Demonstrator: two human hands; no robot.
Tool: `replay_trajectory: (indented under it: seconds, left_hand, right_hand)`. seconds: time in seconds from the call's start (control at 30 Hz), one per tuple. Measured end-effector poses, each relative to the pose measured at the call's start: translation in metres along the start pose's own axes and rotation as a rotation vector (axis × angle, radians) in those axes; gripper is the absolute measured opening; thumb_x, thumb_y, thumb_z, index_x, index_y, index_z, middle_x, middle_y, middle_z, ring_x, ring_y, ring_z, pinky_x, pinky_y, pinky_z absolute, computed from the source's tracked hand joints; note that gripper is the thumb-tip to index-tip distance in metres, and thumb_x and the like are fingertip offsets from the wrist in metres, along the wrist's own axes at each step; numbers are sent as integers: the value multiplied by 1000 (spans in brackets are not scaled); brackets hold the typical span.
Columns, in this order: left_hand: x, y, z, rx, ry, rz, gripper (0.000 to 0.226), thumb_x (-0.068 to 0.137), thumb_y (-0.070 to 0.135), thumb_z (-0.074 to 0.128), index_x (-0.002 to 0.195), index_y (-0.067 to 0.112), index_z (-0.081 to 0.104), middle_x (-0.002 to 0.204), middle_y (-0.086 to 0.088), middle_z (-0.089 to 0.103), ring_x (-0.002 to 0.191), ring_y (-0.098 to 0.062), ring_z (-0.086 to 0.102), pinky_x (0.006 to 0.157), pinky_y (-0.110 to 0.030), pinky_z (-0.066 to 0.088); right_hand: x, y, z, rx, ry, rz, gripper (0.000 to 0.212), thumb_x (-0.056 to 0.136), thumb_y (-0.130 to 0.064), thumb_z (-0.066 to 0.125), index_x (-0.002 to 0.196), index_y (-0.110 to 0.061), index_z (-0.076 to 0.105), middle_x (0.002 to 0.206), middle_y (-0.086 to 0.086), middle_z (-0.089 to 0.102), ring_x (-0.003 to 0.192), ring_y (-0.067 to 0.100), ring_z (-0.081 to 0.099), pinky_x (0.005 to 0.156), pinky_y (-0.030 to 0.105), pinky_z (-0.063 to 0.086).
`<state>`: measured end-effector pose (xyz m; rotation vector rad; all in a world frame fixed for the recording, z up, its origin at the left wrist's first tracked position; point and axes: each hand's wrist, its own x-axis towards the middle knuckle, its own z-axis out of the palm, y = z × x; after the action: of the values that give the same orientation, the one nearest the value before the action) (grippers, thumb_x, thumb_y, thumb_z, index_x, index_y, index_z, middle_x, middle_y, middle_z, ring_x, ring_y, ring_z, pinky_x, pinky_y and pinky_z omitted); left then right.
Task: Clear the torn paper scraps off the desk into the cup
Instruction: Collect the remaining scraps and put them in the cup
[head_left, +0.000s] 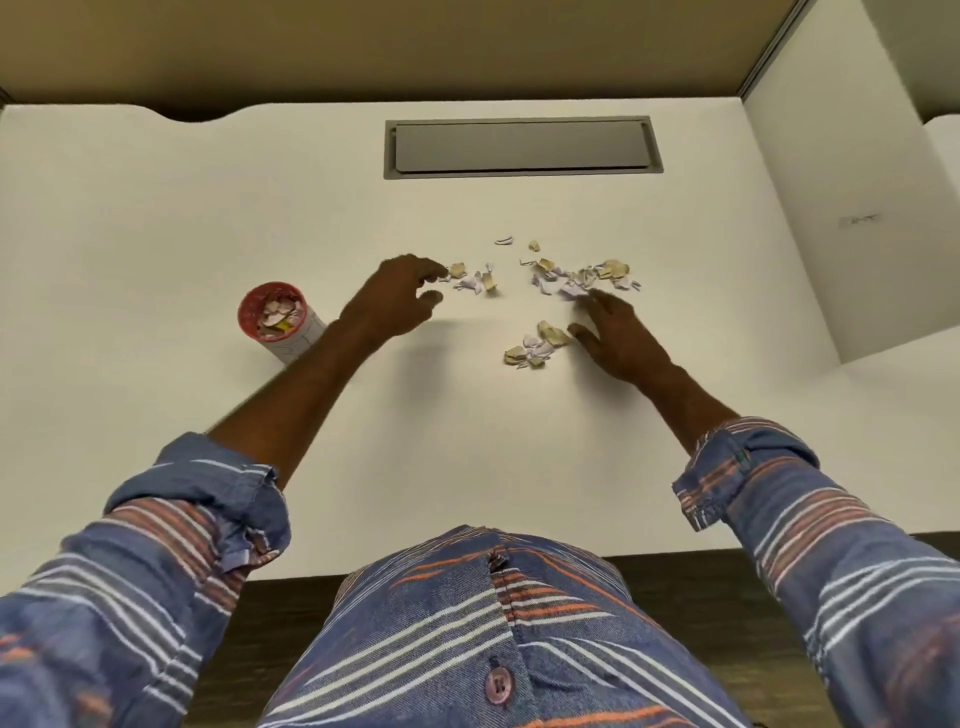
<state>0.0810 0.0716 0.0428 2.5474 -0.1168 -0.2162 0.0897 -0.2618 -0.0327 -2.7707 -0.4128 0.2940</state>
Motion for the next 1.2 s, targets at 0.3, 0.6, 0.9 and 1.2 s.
replay_trajectory:
  seconds: [0.3,0.6,0.9,1.2]
  left_hand:
    - [43,-6,67,54,-28,-99,66,91,28,65,148,10,36,155,-13,32,149,-29,19,120,-34,15]
    - [74,2,94,83,-164,-176,80,88,54,61,154,35,21,165,-12,-5,150,-42,-8,121,-51,7]
    - [62,1,114,232,-37,61,43,97,25,57,139,15,54,151,-5,43,139,-20,40,108,-10,33]
    - [29,-20,120,184,264,230,23,100,20,51,110,11,70,116,2,63,106,-18,52,86,-21,37]
  right_hand:
    - [-36,-32,33,82,-17,-203,46,103,-21,49,145,-5,46,155,18,40,142,34,40,116,41,37]
    - [-26,-48,27,139,-149,-154,75,98,-37,59,159,-21,19,168,10,9,151,31,21,121,42,30]
    - [-34,-78,44,-33,-180,-289,53,104,-5,38,155,-17,31,166,13,19,154,31,15,113,47,41]
    - [-50,-59,41,-173,-59,-403,45,95,0,53,140,-3,50,144,13,52,126,33,51,71,48,59]
